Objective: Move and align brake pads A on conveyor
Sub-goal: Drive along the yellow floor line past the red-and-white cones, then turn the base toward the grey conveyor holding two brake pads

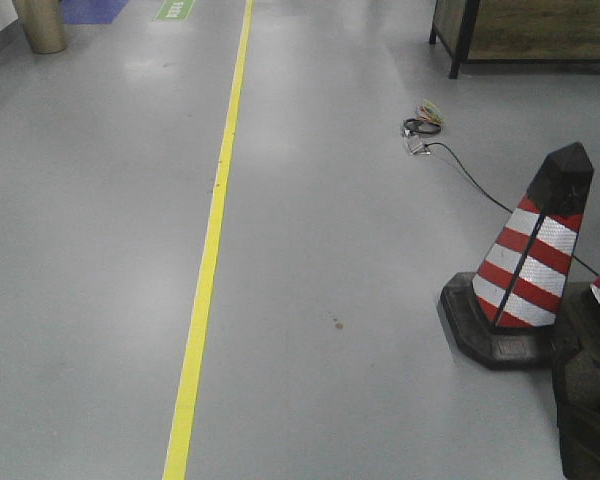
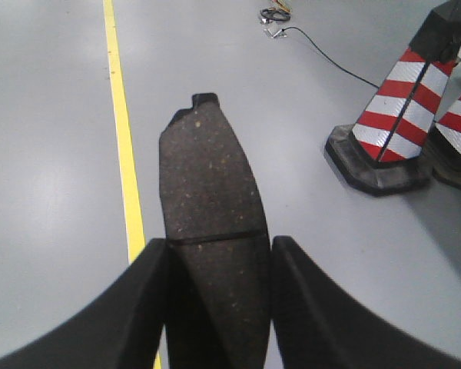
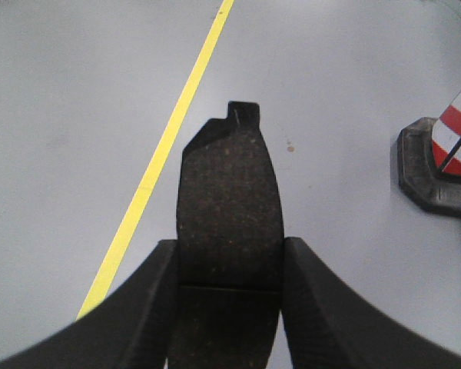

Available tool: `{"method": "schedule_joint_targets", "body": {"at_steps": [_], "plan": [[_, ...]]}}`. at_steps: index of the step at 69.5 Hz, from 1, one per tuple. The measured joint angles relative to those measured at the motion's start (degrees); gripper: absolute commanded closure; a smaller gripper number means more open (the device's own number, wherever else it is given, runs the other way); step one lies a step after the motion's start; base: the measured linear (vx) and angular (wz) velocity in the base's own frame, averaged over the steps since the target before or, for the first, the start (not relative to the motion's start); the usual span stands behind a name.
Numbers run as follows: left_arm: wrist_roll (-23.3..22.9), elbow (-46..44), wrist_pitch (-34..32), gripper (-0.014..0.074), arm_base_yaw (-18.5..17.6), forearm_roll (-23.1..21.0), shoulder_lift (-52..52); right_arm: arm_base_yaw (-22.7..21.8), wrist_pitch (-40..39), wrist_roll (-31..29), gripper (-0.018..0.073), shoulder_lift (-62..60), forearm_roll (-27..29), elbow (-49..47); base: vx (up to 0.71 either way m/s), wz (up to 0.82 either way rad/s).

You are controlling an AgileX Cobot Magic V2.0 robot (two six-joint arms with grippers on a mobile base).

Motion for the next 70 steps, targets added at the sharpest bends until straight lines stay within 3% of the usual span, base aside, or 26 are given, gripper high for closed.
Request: {"method": "schedule_joint_targets", "body": {"at_steps": [35,70], "plan": [[0.0,0.0,0.0,0.0387,0.0,0.0,0.0,0.0,0.0,0.0,0.046,0.0,0.0,0.0,0.52,-0.15],[0.0,0.0,0.0,0.0387,0.0,0.0,0.0,0.0,0.0,0.0,0.046,0.0,0.0,0.0,0.46,-0.51]]}}
